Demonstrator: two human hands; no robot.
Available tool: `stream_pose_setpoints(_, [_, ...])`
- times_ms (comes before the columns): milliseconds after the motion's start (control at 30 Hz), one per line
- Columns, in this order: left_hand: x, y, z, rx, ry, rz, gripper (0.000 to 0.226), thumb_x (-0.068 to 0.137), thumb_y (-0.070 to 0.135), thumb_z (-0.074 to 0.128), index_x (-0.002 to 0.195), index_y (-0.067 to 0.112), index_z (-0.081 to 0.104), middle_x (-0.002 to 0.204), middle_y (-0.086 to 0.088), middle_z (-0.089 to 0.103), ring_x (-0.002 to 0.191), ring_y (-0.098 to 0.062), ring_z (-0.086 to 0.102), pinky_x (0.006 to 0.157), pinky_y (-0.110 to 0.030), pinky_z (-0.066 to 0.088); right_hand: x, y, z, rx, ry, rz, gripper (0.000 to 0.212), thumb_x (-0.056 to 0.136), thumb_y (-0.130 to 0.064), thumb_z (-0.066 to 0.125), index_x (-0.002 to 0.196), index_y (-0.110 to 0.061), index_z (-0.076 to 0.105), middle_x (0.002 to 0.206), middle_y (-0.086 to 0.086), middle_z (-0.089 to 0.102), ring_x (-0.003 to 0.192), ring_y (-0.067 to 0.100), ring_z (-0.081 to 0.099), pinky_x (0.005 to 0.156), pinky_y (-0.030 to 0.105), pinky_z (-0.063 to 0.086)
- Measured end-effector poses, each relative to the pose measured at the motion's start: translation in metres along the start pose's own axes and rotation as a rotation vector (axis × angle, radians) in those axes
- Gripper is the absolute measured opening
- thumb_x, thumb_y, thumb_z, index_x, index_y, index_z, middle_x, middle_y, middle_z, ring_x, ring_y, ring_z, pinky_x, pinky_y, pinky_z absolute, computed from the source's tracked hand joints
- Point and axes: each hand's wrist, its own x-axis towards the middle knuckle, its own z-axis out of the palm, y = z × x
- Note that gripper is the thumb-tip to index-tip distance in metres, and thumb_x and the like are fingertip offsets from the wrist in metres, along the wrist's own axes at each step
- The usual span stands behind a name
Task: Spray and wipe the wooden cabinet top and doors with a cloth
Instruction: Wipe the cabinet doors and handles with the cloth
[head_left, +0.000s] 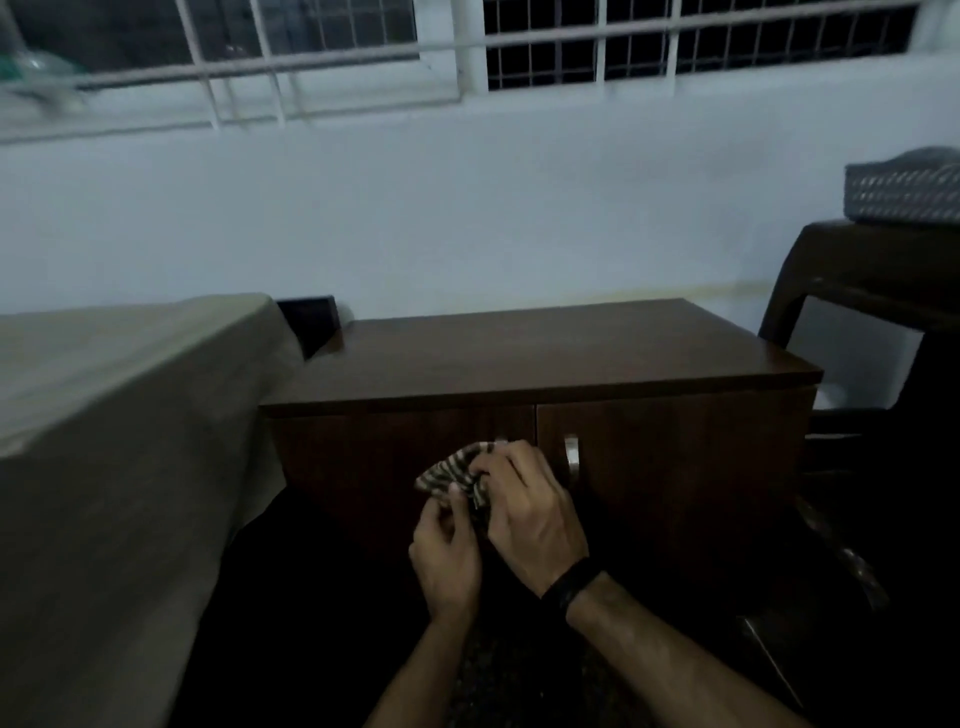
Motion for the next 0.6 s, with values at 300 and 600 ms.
stream_pose_setpoints(300, [0.017, 0.069, -0.019, 0.082, -0.023, 0.165, 0.044, 0.086, 0.059, 0.061, 0.095, 0.016, 0.069, 0.089, 0.003, 0.07, 0.086, -0.016, 0.067, 0.082, -0.036, 0.055, 0.058, -0.008, -0.038, 0.003, 0.024, 0.152, 0.044, 0.093, -0.001, 0.053, 0.136, -0.013, 0.053, 0.139, 0.007, 0.053, 0.128, 0.024, 0.049, 0.106, 0.033, 0.042])
stream_pose_setpoints(600, [0.021, 0.166, -0.032, 0.399, -0.027, 0.457, 0.035, 0.098, 0.042, 0.054, 0.103, 0.01, 0.068, 0.103, -0.014, 0.065, 0.098, -0.034, 0.062, 0.077, -0.035, 0.045, 0.106, -0.001, -0.083, -0.001, -0.061, 0.353, 0.025, 0.086, 0.007, 0.056, 0.103, -0.011, 0.064, 0.108, 0.01, 0.048, 0.098, 0.03, 0.054, 0.08, 0.036, 0.048])
